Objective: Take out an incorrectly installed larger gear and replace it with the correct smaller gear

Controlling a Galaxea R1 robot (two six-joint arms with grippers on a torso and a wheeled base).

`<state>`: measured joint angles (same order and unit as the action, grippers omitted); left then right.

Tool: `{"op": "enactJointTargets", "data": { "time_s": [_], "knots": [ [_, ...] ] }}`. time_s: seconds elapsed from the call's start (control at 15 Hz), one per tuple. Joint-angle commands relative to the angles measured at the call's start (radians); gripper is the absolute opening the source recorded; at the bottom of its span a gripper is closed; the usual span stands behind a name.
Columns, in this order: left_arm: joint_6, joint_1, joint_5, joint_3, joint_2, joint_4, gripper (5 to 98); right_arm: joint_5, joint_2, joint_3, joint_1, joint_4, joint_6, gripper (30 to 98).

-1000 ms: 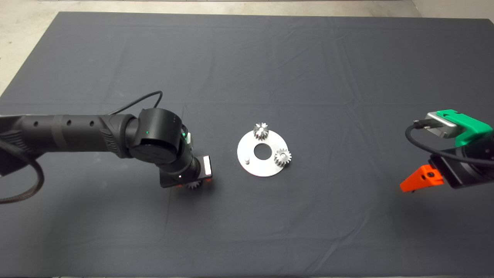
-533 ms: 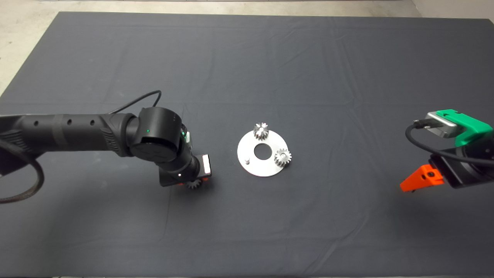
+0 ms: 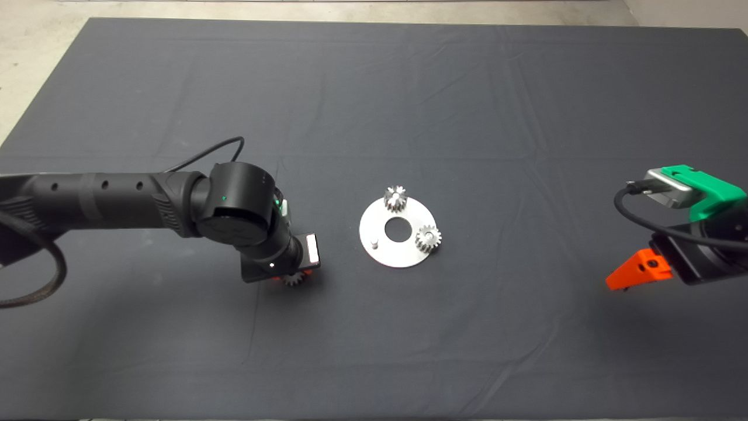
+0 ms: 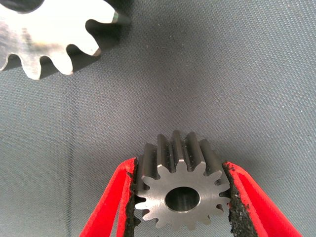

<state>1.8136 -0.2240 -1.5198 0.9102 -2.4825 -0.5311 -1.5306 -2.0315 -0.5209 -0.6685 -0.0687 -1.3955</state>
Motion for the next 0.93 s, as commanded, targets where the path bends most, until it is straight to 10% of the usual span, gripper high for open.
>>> {"op": "enactJointTargets", "data": {
  "time_s": [0.0, 0.53, 0.87],
  "knots": [
    [-0.002, -0.014, -0.039, -0.027, -0.002, 0.026, 38.1, -0.095, -0.002, 0.001, -0.022, -0.039, -0.003, 97.7],
    [-0.002, -0.245, -0.046, -0.042, -0.111, 0.277, 32.8, -0.095, -0.001, -0.022, -0.019, -0.039, 0.007, 97.7],
    [0.004, -0.270, -0.031, -0.010, -0.203, 0.287, 30.8, -0.097, -0.008, -0.080, -0.011, -0.033, 0.015, 97.7]
  ]
}}
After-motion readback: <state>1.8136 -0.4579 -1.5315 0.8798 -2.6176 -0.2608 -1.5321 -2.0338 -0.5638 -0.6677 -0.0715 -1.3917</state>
